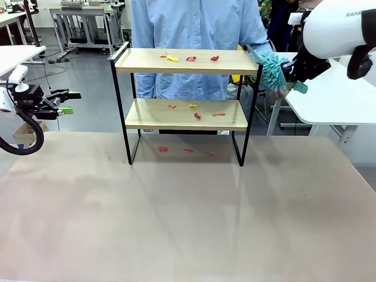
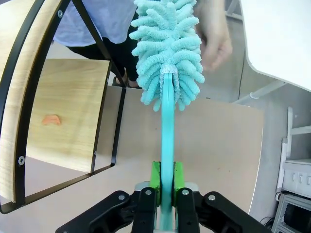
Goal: Clean the shelf.
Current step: Pick up the Duster handed by the human, then clean the specific section of the Shelf indicated by the human with the Duster.
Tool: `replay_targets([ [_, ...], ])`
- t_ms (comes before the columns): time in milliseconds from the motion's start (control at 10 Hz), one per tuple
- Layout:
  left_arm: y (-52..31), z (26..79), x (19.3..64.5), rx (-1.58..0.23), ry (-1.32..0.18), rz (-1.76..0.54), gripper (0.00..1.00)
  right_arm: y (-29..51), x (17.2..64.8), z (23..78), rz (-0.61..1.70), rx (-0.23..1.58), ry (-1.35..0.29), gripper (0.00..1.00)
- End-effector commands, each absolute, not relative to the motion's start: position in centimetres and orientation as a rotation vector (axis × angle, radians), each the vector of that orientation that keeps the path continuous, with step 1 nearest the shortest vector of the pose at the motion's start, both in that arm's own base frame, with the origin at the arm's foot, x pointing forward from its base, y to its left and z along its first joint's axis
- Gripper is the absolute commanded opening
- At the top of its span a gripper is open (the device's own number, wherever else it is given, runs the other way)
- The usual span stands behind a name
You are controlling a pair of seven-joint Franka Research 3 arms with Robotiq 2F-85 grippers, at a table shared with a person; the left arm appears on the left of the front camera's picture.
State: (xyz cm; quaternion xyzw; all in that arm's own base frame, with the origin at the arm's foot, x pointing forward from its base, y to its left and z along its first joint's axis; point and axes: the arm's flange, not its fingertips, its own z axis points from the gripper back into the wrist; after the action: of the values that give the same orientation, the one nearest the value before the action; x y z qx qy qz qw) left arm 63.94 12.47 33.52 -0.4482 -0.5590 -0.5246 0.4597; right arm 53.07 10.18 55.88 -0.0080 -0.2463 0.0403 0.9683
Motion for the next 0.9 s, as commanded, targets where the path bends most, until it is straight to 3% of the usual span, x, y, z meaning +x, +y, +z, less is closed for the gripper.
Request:
replay_targets([
  [0,12.41,33.76,63.95,-1.094,-1.381,-1.300,1.00,10.18,53.03,56.11,0.087,-0.018,-0.504,0.00],
  [700,12.41,33.76,63.95,-1.094,-1.381,-1.300,1.00,10.18,53.03,56.11,0.087,-0.018,-0.504,0.00],
  [800,12.41,33.76,63.95,-1.094,-1.381,-1.300,1.00,10.19,53.07,55.88,0.082,-0.016,-0.498,0.13],
])
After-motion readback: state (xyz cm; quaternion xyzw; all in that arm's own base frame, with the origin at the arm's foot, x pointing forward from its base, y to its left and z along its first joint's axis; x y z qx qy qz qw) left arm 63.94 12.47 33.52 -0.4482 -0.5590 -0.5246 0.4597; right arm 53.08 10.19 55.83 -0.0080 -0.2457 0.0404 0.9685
